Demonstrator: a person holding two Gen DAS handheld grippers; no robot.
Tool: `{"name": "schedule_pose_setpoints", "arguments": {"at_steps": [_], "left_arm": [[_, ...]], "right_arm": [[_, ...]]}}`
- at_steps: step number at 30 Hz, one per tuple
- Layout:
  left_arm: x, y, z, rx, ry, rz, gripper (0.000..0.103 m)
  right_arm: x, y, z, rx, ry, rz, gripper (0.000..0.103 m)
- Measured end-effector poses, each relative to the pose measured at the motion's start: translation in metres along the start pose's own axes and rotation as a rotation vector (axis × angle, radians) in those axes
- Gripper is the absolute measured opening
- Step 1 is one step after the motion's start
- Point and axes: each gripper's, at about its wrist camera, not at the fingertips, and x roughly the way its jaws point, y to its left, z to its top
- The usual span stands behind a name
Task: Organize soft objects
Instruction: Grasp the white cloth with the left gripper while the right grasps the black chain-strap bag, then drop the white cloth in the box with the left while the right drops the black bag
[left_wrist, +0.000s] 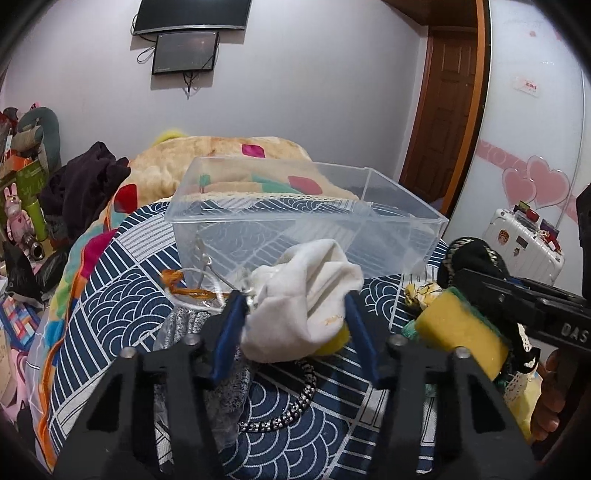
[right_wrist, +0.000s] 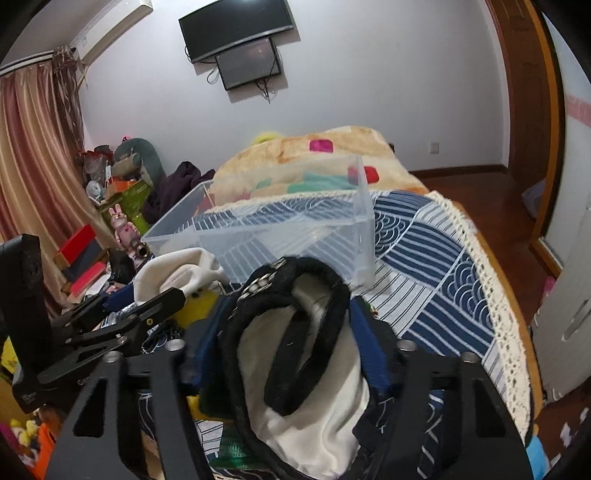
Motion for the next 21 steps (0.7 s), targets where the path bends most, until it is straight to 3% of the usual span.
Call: {"name": "schedule_pose_setpoints", "arguments": {"at_steps": [4,6,21], "left_arm": [[-0.002,0.002,-0.001,-0.007,-0.001,-0.006,0.037],[-0.004,0.004,0.001,-0.012,-0.001,-0.011,0.031],[-0.043,0.007,0.030,-0.012,-0.100,-0.023,0.027]], "right_arm": [[-0.003,0.002,0.001,-0.006,-0.012,0.001,0.023],[-0.006,0.004,0.002,-0.014,-0.029,-0.016,0.017],[-0.036,0.012,0.030,-0.049,-0.159,-0.029,0.013]]}}
